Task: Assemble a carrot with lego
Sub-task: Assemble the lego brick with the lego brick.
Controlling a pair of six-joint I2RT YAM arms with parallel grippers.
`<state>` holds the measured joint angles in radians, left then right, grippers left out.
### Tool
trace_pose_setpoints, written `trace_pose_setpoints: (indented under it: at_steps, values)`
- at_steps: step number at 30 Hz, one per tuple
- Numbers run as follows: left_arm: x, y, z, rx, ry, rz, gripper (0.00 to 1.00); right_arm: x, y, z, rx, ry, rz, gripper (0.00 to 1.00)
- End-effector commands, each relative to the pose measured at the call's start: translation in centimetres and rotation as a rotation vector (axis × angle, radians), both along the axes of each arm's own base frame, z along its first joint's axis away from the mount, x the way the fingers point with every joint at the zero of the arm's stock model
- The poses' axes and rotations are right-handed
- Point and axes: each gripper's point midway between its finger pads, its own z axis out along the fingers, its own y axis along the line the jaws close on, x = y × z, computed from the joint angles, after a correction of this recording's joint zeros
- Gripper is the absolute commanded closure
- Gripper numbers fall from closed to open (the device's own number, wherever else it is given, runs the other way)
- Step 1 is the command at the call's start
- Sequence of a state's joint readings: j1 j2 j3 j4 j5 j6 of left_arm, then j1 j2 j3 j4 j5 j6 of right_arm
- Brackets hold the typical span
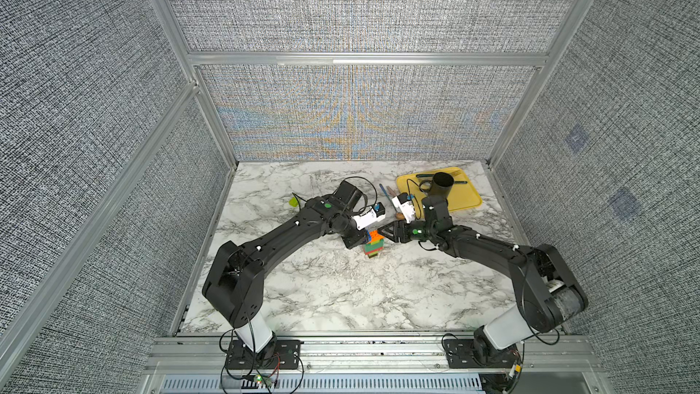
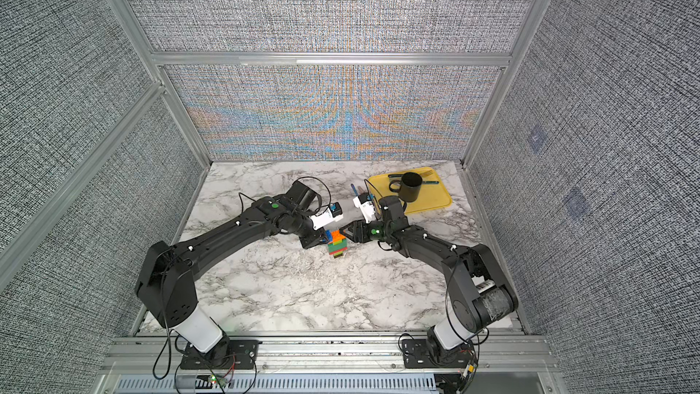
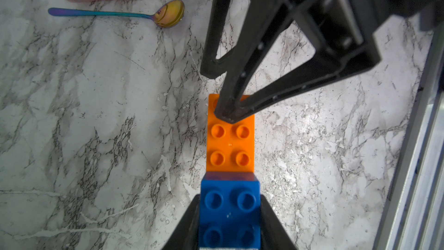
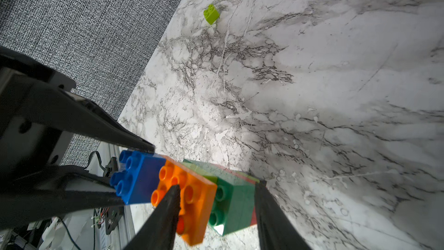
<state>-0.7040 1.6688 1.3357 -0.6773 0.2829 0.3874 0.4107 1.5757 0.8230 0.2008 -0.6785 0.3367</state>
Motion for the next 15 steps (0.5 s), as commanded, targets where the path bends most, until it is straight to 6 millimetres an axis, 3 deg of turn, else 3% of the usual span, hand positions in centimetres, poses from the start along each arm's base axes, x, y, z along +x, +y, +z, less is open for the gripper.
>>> trace_pose_setpoints:
  at_steps: [1, 15]
  values:
    - [-0.1, 0.4, 0.2, 0.010, 0.010, 0.020, 0.57, -0.1, -0.4, -0.6, -0.035, 0.022, -0.012, 0.49]
    - [-0.8, -0.2, 2.2, -0.068, -0.008, -0.006, 0.46, 0.4, 0.0, 1.5, 0.003, -0.007, -0.012, 0.43]
